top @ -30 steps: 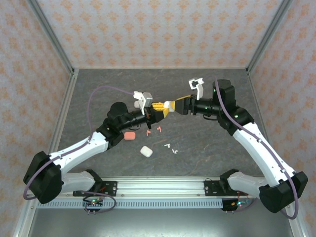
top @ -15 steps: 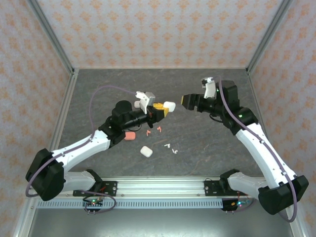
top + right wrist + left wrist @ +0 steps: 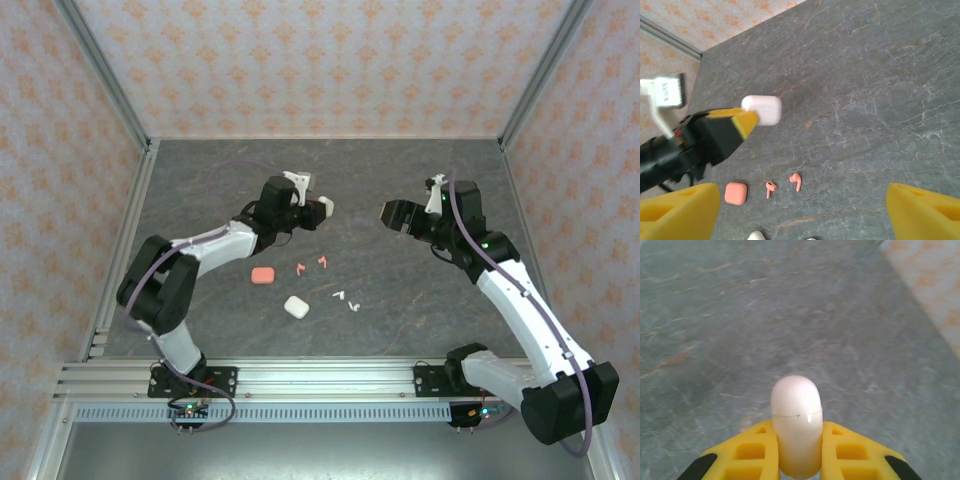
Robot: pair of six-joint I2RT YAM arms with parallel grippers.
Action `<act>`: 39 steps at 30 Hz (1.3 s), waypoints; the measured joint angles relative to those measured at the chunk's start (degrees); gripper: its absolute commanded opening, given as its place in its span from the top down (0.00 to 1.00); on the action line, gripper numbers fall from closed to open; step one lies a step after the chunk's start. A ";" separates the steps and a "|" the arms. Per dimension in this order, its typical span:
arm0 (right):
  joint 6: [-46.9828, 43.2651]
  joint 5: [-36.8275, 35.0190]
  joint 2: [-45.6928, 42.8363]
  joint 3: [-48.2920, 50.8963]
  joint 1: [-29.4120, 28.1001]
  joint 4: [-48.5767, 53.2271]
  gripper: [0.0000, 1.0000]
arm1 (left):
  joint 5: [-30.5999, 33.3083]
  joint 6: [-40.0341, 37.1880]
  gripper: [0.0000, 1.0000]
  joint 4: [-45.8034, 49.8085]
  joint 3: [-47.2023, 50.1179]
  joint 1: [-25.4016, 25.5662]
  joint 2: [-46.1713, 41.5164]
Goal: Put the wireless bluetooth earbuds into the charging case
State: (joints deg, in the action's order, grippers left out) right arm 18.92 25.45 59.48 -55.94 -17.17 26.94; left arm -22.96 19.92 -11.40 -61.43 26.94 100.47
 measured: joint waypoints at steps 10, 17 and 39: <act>-0.07 -0.87 -0.52 1.95 0.13 0.02 0.14 | 1.42 3.02 0.96 5.25 -11.02 -1.09 13.84; -0.52 -0.85 -0.52 3.13 0.13 0.02 0.15 | 2.14 3.87 0.88 8.07 -14.01 -1.84 17.09; -0.07 -7.30 -2.08 3.02 0.87 2.27 0.00 | 6.78 1.33 0.52 14.21 -16.55 -2.62 17.42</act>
State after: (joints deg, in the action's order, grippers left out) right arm 18.85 18.15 57.41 -52.93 -16.29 29.21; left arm -16.19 21.26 2.81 -77.97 24.32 117.89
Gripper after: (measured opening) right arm 0.992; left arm 0.467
